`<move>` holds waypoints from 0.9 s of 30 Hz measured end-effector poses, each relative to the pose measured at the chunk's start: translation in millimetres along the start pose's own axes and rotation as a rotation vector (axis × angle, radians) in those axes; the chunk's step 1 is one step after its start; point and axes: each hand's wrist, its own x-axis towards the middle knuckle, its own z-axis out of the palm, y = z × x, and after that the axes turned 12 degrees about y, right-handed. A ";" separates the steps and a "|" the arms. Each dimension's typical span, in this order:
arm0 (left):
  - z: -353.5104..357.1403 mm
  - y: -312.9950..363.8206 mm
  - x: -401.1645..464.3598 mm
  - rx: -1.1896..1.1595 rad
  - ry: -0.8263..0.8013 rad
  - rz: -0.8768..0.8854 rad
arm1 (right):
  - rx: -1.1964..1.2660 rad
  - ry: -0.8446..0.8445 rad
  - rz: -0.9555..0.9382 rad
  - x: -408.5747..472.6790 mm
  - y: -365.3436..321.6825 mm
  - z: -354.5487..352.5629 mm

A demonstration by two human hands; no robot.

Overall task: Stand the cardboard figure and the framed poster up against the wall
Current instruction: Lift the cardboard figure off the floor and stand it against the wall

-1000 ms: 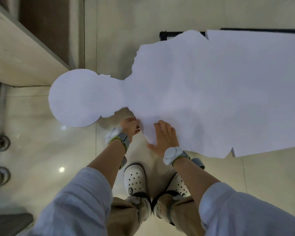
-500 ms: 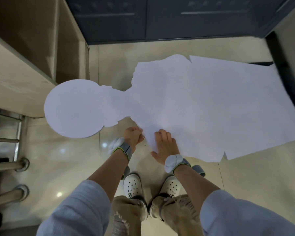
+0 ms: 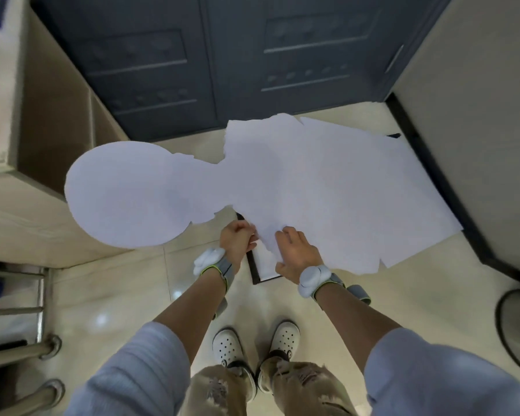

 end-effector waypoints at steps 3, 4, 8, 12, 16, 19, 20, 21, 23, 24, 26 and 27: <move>21.0 40.3 -33.1 0.003 -0.031 0.109 | -0.013 0.048 0.013 -3.7 14.6 -54.6; 31.2 56.9 -44.9 0.010 -0.053 0.146 | -0.022 0.071 0.018 -5.1 21.7 -77.9; 59.8 105.2 -73.0 0.066 -0.119 0.279 | -0.041 0.173 0.010 -6.7 44.3 -146.1; 90.8 148.1 -98.9 0.141 -0.172 0.433 | -0.065 0.298 0.056 -11.7 66.4 -205.5; 131.7 192.0 -128.1 0.196 -0.233 0.574 | -0.078 0.408 0.131 -20.7 95.5 -266.0; 173.4 225.9 -164.6 0.184 -0.249 0.665 | -0.068 0.500 0.202 -31.6 129.7 -311.3; 179.6 230.4 -167.1 0.172 -0.244 0.671 | -0.061 0.513 0.213 -31.2 133.6 -316.7; 190.3 238.0 -176.2 0.159 -0.249 0.692 | -0.060 0.531 0.229 -32.8 142.5 -325.1; 213.7 249.9 -189.7 0.157 -0.267 0.722 | -0.059 0.562 0.248 -37.1 160.2 -345.7; 226.0 256.3 -197.2 0.151 -0.276 0.743 | -0.058 0.587 0.259 -38.8 169.9 -356.4; 253.1 267.6 -216.5 0.146 -0.297 0.785 | -0.053 0.637 0.286 -46.6 191.5 -378.6; 264.5 272.8 -225.9 0.143 -0.307 0.802 | -0.051 0.662 0.300 -50.0 201.4 -387.3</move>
